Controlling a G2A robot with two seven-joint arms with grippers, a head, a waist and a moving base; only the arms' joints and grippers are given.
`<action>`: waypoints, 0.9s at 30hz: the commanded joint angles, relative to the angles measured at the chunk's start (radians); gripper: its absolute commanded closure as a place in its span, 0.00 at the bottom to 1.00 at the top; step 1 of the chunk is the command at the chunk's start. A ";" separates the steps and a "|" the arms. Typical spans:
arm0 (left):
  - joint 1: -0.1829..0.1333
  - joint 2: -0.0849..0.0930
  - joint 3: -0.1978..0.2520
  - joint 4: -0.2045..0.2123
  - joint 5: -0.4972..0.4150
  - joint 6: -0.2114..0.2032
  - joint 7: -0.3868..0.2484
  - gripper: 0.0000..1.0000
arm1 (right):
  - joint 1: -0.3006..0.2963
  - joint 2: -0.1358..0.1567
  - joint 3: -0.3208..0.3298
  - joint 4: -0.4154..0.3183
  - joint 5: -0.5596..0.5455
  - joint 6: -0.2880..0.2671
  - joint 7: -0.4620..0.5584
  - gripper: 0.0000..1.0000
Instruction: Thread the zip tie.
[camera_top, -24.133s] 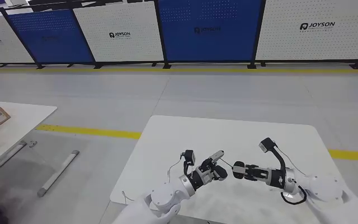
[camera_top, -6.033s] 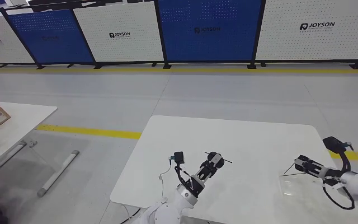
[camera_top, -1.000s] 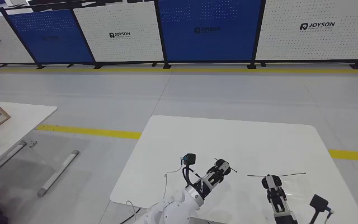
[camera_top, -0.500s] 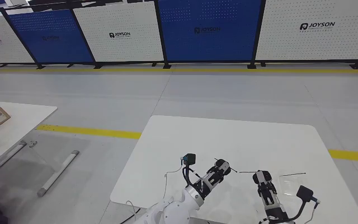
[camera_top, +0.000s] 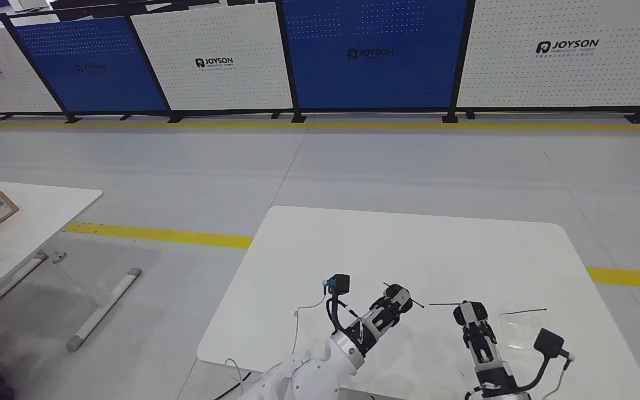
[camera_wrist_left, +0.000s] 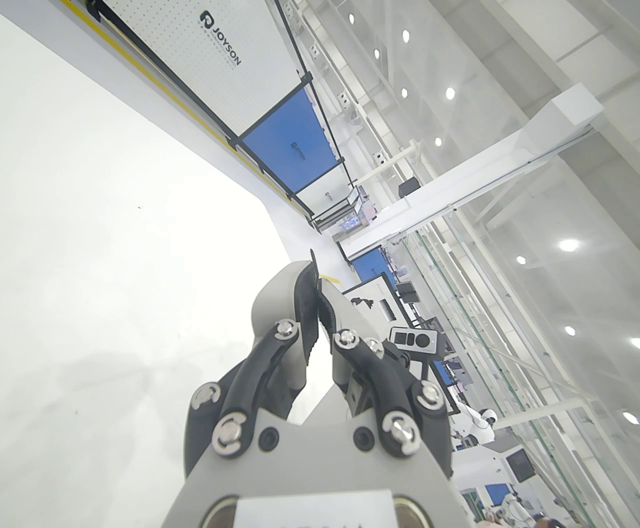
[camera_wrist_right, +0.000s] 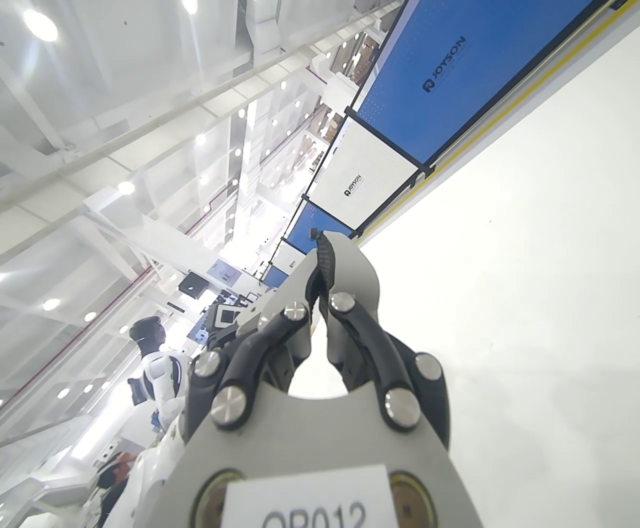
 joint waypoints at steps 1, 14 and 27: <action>0.000 0.000 0.000 0.000 0.000 0.000 0.000 1.00 | -0.004 -0.001 0.003 -0.001 0.002 -0.008 0.016 1.00; -0.004 -0.001 0.002 0.009 0.036 0.012 0.011 1.00 | -0.008 -0.003 0.006 -0.004 0.001 -0.006 0.028 1.00; -0.004 -0.006 0.006 0.008 0.052 0.012 0.036 1.00 | -0.008 -0.003 0.006 -0.004 0.001 -0.006 0.028 1.00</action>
